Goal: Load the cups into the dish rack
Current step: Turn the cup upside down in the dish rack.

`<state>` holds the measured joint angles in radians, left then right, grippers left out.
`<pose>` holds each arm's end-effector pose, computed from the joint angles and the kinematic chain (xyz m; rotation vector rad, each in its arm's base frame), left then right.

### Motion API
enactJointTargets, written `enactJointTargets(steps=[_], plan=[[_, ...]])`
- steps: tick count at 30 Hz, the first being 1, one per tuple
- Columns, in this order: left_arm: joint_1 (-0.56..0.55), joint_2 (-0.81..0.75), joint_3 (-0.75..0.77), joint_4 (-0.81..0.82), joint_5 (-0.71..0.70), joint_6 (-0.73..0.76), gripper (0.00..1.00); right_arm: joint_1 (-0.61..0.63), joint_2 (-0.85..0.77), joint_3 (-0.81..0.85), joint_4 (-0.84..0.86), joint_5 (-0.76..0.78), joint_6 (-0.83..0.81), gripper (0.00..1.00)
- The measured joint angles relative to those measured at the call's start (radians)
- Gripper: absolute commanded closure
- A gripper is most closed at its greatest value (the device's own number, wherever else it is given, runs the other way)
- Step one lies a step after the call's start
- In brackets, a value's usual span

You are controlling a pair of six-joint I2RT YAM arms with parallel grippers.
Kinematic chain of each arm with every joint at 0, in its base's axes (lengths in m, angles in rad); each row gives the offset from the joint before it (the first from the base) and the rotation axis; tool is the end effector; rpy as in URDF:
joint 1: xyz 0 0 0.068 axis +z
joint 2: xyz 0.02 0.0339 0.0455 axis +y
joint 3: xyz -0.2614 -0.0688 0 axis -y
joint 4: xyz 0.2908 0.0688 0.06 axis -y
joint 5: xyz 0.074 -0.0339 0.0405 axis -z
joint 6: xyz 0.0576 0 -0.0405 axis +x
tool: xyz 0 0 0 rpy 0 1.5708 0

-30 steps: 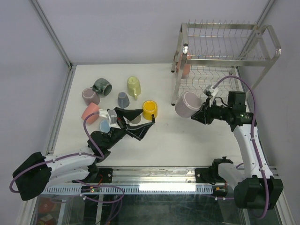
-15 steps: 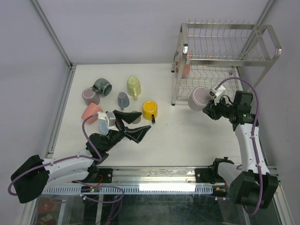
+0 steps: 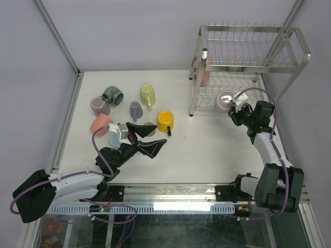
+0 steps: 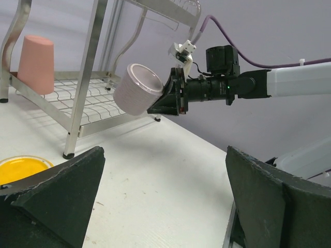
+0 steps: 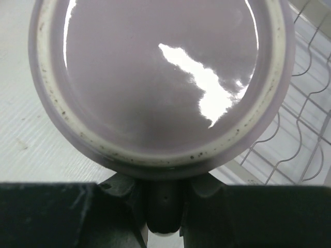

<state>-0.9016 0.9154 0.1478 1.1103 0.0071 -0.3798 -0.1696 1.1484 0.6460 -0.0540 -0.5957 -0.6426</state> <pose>0.1458 -0.1850 0.2062 0.3435 1.2610 -1.1119 0.3011 -0.0188 0.2002 -0.7989 1.8613 0.1248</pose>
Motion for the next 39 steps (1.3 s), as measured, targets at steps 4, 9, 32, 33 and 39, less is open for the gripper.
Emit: enactJointTargets(steps=[4, 9, 32, 33, 39], plan=[[0.000, 0.014, 0.000, 0.004, 0.000, -0.003, 0.01, 0.000, 0.068, -0.006, 0.143, 0.016, 0.020, 1.00], [0.000, 0.030, 0.000, 0.008, 0.000, -0.005, 0.01, 0.000, 0.157, -0.006, 0.292, 0.020, 0.028, 1.00], [0.000, 0.039, 0.000, 0.017, -0.001, -0.021, 0.01, 0.035, 0.523, 0.137, 0.588, 0.148, 0.103, 1.00], [0.000, 0.040, 0.000, 0.018, -0.002, -0.021, 0.01, 0.039, 0.535, 0.150, 0.589, 0.151, 0.106, 1.00], [0.000, 0.053, 0.000, 0.021, -0.004, -0.021, 0.01, 0.062, 0.627, 0.251, 0.587, 0.185, 0.144, 1.00]])
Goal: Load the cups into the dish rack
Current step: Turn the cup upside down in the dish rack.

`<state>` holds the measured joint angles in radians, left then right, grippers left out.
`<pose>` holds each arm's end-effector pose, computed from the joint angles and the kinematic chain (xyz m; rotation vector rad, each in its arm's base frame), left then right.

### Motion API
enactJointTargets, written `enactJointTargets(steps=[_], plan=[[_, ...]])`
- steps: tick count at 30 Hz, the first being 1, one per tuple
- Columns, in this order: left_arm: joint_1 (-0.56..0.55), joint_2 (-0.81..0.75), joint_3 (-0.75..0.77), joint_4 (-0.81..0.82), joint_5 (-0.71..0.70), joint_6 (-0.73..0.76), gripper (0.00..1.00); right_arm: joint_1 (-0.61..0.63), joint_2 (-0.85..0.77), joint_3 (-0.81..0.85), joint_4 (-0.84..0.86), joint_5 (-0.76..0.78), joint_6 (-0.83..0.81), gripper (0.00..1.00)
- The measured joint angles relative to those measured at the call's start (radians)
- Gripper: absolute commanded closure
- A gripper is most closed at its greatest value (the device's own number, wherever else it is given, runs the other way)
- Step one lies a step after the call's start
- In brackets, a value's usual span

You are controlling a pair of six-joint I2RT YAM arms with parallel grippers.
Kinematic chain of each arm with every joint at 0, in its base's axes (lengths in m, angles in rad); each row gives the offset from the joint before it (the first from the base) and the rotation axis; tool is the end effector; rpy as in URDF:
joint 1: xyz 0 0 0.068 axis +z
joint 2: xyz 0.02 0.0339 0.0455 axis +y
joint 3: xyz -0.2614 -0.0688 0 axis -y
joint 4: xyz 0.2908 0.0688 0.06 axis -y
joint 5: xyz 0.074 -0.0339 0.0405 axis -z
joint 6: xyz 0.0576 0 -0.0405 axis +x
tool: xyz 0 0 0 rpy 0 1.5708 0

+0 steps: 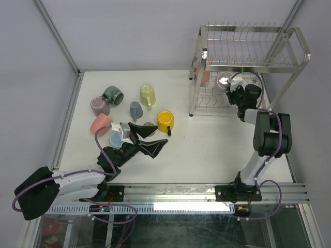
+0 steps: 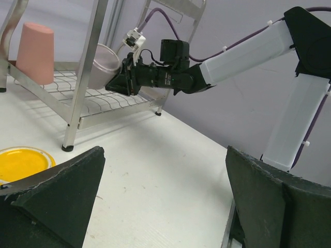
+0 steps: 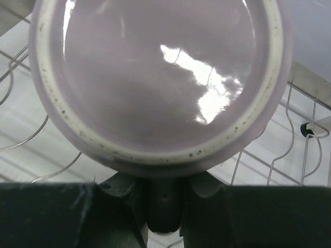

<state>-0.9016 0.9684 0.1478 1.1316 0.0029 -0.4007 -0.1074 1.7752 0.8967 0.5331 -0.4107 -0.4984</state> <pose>0.1483 -0.1878 0.1973 0.3353 1.2999 -1.1177 0.4242 -0.0226 0.1410 -0.6307 1.7779 -0.0203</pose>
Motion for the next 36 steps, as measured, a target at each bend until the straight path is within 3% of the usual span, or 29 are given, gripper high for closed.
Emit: enactJointTargets(steps=[23, 36], plan=[[0.000, 0.000, -0.026, 0.011, -0.030, 0.001, 0.01, 0.073, 0.277, 0.411, -0.230, 0.130, 0.147, 1.00], [0.000, -0.022, -0.033, -0.003, -0.040, 0.001, 0.01, 0.085, 0.337, 0.563, -0.377, 0.161, 0.214, 0.97]])
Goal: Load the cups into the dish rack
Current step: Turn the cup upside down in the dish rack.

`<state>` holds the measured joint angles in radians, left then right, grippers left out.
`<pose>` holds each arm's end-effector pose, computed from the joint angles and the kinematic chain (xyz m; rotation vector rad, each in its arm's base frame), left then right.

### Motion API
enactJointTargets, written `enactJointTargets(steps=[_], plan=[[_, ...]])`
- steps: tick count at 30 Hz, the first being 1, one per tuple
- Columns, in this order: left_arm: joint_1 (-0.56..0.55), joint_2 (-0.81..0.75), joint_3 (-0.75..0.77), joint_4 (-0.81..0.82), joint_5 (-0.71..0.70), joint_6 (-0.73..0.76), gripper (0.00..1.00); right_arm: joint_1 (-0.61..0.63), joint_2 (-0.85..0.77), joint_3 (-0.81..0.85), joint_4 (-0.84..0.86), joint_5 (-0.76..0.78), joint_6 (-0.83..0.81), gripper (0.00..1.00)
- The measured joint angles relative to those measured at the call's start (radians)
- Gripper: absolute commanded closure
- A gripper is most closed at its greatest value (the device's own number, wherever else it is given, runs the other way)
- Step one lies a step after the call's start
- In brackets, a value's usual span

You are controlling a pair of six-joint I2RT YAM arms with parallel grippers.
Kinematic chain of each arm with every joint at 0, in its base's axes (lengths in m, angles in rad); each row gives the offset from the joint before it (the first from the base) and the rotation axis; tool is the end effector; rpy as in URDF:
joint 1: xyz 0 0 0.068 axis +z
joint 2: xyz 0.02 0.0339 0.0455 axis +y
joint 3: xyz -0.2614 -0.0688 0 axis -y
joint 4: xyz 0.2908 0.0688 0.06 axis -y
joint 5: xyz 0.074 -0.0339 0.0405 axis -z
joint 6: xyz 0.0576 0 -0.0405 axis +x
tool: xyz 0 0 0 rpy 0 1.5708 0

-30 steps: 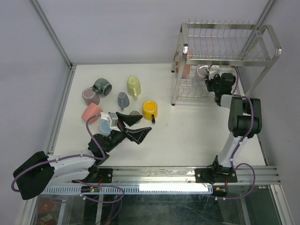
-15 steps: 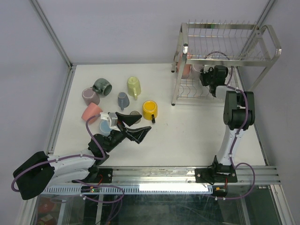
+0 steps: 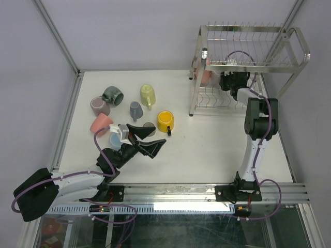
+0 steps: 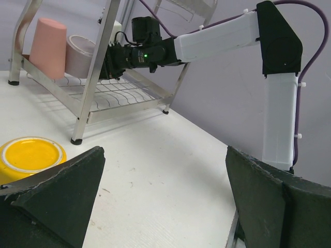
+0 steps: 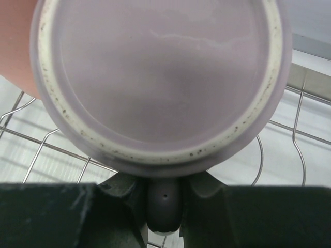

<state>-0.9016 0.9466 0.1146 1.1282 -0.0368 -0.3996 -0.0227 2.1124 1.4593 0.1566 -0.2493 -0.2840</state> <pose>0.1464 -0.1816 0.1894 0.3036 1.3196 -1.0876 0.5365 0.0020 0.1466 -0.4178 2.0083 0.0672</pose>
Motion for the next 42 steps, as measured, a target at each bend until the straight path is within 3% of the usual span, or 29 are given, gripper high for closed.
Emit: enactJointTargets(steps=[5, 11, 16, 23, 42], plan=[[0.000, 0.000, 0.000, 0.000, -0.008, 0.000, 0.01, 0.007, 0.021, 0.042, -0.035, 0.002, 0.010, 0.93], [0.000, 0.000, 0.000, 0.000, -0.010, 0.000, 0.01, 0.009, 0.050, 0.092, -0.061, 0.005, 0.024, 0.82], [0.000, 0.000, 0.000, 0.000, -0.010, 0.000, 0.01, 0.010, 0.071, 0.126, -0.069, 0.007, 0.035, 0.63], [0.000, 0.000, 0.000, 0.000, -0.010, 0.000, 0.01, 0.011, 0.071, 0.129, -0.055, 0.006, 0.047, 0.49], [0.000, -0.018, 0.000, -0.008, -0.009, -0.001, 0.01, 0.001, -0.013, 0.028, 0.027, 0.000, 0.047, 0.50]])
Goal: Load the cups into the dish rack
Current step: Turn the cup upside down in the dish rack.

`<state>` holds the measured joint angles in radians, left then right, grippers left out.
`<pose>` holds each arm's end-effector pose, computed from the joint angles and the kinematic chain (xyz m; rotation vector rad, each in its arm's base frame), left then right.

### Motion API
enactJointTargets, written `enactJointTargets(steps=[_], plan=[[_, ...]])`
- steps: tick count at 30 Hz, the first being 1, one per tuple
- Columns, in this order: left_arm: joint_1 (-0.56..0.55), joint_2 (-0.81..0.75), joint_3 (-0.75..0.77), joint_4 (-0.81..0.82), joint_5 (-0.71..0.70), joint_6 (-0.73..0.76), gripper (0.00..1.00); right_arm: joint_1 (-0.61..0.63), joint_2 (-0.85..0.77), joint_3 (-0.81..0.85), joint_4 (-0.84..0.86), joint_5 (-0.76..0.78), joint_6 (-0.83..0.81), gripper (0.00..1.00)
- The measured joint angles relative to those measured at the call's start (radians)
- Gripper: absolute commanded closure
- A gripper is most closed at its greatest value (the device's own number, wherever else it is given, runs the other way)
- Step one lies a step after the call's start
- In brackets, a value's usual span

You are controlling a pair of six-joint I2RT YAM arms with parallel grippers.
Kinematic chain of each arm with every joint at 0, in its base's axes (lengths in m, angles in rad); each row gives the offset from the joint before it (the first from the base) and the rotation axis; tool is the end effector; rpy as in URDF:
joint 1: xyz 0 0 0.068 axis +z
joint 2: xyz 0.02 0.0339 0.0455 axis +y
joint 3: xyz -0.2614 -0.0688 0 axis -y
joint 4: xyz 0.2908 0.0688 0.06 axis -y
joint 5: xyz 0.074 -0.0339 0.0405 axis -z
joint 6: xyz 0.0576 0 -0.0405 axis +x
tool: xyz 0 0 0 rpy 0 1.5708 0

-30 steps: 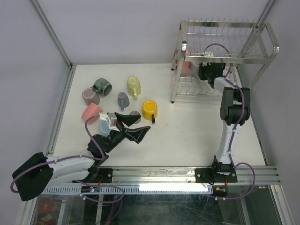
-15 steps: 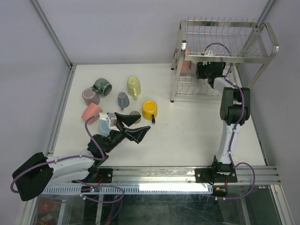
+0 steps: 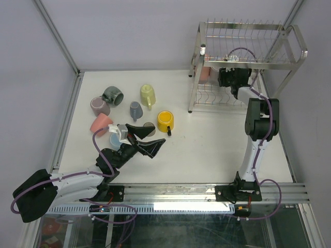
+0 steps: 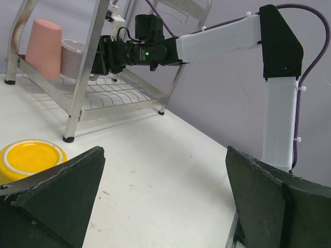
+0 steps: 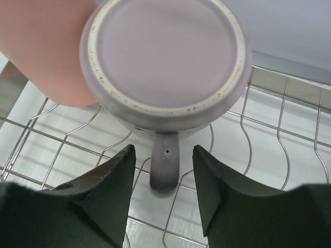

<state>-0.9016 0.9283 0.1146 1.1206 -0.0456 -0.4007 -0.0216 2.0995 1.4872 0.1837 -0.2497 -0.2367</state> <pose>0.1460 -0.1804 0.1924 0.2921 1.3103 -1.0865 0.5426 0.0025 0.1672 -0.3712 1.9512 0.0826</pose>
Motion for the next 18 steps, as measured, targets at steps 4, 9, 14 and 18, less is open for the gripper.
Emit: enactJointTargets(steps=[4, 9, 14, 18], plan=[[0.000, -0.001, 0.000, 0.000, 0.000, 0.000, 0.01, -0.011, 0.000, -0.001, 0.000, 0.000, 0.000, 0.58], [0.000, -0.001, 0.000, -0.001, 0.000, -0.002, 0.01, -0.016, 0.000, -0.001, -0.001, -0.003, 0.001, 0.71], [0.000, -0.001, 0.000, -0.004, 0.000, -0.003, 0.01, -0.016, 0.000, -0.001, -0.001, -0.020, 0.007, 0.85], [0.000, -0.001, 0.000, -0.007, 0.000, -0.003, 0.01, -0.016, 0.001, 0.002, -0.002, -0.029, 0.015, 0.92]])
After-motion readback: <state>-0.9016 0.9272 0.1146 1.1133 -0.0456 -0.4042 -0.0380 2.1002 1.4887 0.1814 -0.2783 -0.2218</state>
